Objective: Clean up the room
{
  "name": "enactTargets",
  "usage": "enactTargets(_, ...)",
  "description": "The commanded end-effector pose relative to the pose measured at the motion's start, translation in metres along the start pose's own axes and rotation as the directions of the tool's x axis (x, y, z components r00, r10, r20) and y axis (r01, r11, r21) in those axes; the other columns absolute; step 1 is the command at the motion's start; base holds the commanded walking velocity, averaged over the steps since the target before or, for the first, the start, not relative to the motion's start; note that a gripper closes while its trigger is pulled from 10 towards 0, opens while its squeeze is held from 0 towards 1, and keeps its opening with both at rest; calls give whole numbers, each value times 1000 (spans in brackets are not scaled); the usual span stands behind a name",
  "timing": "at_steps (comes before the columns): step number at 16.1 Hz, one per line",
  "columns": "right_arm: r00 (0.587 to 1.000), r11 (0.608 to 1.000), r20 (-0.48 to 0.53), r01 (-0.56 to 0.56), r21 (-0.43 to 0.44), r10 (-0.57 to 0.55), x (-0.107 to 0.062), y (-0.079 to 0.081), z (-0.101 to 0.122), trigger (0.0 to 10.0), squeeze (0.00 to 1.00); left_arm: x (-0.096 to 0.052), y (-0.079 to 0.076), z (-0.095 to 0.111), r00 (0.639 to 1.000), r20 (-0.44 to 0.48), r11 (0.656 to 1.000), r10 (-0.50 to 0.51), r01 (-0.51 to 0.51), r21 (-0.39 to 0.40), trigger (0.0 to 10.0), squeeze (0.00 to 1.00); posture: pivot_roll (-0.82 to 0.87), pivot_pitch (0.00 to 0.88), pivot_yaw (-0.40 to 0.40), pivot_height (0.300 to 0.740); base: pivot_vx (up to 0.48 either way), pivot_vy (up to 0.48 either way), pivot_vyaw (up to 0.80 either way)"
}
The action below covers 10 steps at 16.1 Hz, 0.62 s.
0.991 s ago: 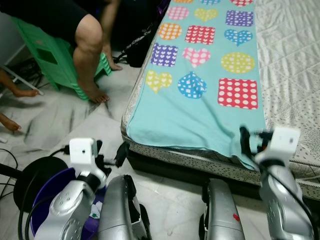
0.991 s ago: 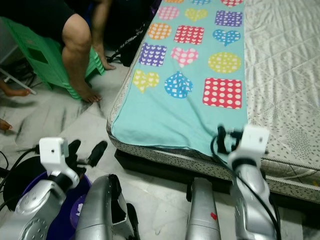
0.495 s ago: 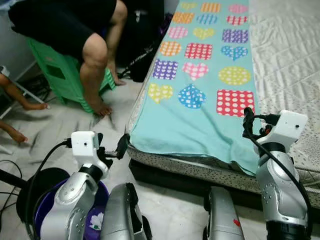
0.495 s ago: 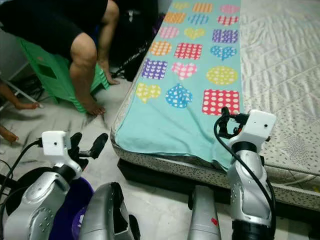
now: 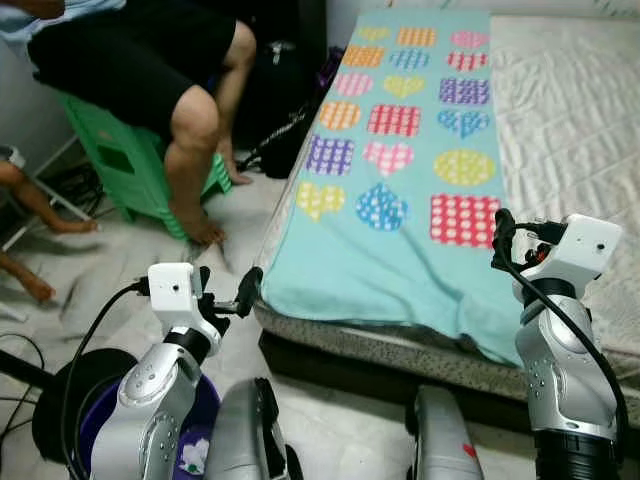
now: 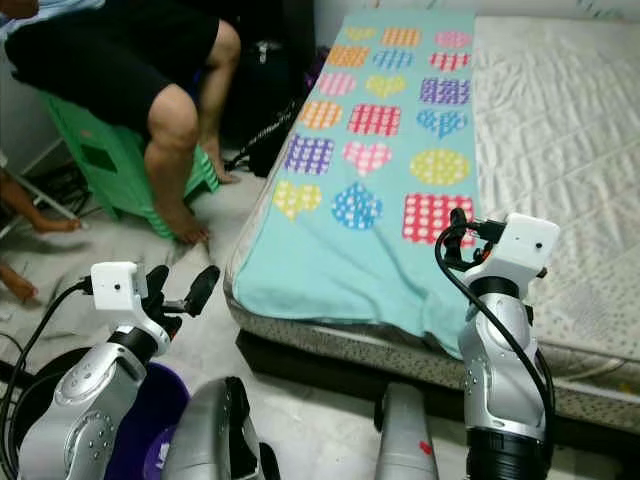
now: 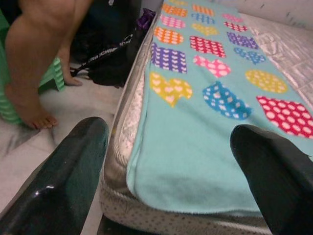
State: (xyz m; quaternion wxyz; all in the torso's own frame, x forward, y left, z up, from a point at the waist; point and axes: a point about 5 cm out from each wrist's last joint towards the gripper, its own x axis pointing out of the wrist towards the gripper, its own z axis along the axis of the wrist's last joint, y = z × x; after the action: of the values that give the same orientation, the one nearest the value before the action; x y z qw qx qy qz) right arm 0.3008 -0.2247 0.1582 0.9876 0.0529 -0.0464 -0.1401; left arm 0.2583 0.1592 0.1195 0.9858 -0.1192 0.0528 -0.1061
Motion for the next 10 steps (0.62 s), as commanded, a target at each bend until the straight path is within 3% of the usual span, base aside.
enactTargets(1,1000,1000,14,-7,12,7,3,3,3,10000,0,0,3,-1,1000,-2,1000,12,-12,12,10000,0,-173,79,97,655,0,0,0)
enactTargets(7,1000,1000,14,-16,18,16,3,7,1,10000,0,3,5,-1,1000,3,1000,10,-10,25,10000,0,-172,71,99,729,0,0,0)
enactTargets(10,1000,1000,16,-26,16,26,3,11,0,10000,0,4,5,-1,1000,3,999,10,-10,31,10000,0,-172,59,101,740,0,0,0)
